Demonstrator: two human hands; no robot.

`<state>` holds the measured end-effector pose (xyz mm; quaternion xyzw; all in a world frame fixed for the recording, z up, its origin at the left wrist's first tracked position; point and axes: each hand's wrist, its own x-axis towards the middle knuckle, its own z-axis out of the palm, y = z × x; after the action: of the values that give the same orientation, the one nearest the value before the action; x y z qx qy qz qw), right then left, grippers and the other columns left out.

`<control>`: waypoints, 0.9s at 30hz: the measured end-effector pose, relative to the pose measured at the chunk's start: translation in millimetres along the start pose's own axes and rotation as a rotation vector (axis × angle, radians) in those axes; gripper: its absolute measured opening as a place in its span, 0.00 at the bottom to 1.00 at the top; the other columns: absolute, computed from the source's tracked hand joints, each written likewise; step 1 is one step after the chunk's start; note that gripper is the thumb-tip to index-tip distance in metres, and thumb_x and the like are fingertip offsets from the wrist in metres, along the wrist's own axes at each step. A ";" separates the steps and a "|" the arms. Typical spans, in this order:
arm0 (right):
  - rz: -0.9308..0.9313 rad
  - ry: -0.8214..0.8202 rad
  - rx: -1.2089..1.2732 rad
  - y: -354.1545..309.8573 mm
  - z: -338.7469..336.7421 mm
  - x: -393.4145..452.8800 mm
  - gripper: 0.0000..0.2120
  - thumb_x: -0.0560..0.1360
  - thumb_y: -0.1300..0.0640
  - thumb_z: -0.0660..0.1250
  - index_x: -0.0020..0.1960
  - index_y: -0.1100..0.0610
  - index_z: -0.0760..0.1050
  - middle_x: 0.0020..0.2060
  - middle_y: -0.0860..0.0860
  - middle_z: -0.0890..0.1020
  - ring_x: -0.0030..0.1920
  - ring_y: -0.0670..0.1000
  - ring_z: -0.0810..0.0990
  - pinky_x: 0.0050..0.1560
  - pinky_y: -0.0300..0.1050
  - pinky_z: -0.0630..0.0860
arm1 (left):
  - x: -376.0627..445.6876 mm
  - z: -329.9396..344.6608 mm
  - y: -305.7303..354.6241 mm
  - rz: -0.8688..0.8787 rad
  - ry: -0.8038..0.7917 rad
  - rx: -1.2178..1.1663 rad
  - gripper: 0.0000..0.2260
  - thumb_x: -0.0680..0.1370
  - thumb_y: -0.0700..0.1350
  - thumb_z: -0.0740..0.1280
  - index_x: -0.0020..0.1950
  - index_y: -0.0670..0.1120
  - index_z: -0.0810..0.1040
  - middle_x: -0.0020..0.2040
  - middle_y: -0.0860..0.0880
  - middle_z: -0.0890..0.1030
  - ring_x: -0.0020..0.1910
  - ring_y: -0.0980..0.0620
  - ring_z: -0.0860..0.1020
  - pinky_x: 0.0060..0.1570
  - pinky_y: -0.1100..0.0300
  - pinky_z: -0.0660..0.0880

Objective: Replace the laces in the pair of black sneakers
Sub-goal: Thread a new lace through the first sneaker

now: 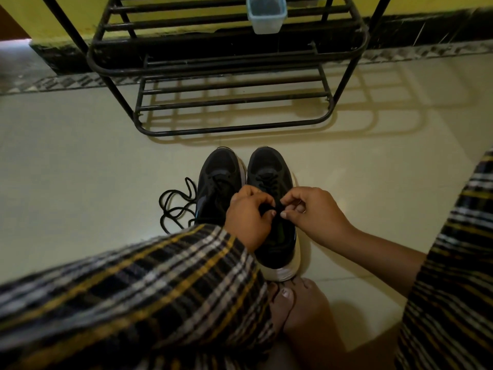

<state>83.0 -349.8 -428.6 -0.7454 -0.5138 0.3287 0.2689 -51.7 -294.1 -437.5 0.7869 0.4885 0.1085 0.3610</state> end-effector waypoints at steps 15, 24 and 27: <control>0.000 -0.020 0.076 3.3 1.1 1.8 0.13 0.73 0.64 0.70 0.56 0.56 0.79 0.34 0.44 0.77 0.30 0.37 0.74 0.39 0.32 0.70 | 0.7 1.3 1.1 -0.068 0.128 -0.105 0.05 0.74 0.43 0.70 0.49 0.45 0.81 0.54 0.49 0.73 0.53 0.50 0.74 0.55 0.55 0.74; 0.012 0.047 0.046 -0.5 -0.6 12.9 0.06 0.75 0.64 0.67 0.40 0.56 0.77 0.28 0.47 0.77 0.27 0.44 0.76 0.29 0.34 0.73 | -3.7 -1.6 -0.3 0.003 0.053 -0.015 0.10 0.75 0.47 0.69 0.56 0.48 0.79 0.58 0.51 0.71 0.59 0.51 0.72 0.60 0.56 0.72; -0.010 0.042 -0.005 0.7 -2.0 14.7 0.07 0.75 0.63 0.66 0.40 0.55 0.76 0.30 0.47 0.77 0.30 0.44 0.76 0.33 0.36 0.72 | -10.4 -2.8 -6.1 0.117 0.070 0.176 0.16 0.76 0.47 0.68 0.63 0.50 0.74 0.63 0.51 0.68 0.63 0.49 0.68 0.62 0.57 0.68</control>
<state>88.6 -336.4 -431.0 -0.7504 -0.5124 0.3102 0.2795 -62.5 -300.0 -437.7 0.8385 0.4616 0.1136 0.2665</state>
